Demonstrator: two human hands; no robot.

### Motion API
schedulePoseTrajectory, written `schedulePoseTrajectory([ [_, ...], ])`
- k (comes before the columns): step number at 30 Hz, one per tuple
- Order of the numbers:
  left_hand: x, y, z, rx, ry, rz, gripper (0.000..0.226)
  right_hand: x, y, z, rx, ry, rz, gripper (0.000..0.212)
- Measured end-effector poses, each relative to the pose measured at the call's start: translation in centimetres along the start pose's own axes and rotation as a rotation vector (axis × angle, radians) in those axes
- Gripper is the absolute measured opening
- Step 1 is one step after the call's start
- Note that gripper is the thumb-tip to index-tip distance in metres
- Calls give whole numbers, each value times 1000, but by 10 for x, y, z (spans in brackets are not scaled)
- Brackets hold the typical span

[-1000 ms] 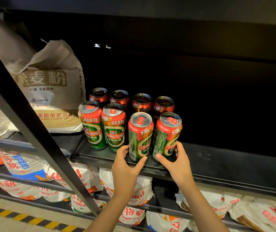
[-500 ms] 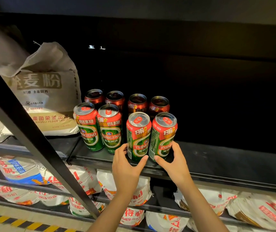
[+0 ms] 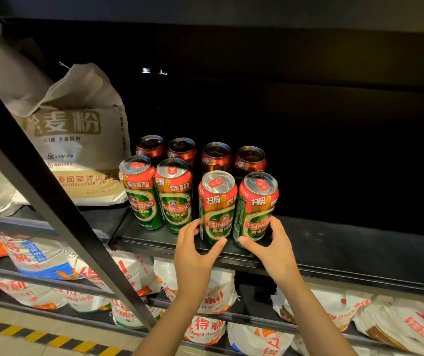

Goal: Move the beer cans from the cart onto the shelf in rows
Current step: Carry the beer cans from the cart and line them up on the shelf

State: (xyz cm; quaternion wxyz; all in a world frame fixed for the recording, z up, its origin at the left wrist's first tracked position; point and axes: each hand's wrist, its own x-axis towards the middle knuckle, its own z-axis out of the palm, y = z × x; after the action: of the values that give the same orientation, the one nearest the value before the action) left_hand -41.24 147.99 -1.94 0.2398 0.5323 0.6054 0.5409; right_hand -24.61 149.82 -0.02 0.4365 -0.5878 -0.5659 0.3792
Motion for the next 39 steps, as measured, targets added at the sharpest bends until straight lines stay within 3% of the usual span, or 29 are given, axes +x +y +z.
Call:
schedulePoseTrajectory([
  [9, -2, 0, -3, -22, -40, -37, 74, -1, 1, -1, 39, -13, 7, 68],
  [18, -3, -5, -3, 31, -86, -14, 63, -2, -3, 3, -1, 15, -9, 69],
  [27, -3, 2, 4, 88, 4, 29, 72, -3, -2, -2, -18, -38, -5, 60],
  [35, 0, 1, 5, 45, 36, -35, 64, -3, 0, 2, -32, 10, -33, 65],
  [39, 0, -1, 4, 35, 45, 13, 62, -4, -1, 0, -74, 4, -53, 60],
])
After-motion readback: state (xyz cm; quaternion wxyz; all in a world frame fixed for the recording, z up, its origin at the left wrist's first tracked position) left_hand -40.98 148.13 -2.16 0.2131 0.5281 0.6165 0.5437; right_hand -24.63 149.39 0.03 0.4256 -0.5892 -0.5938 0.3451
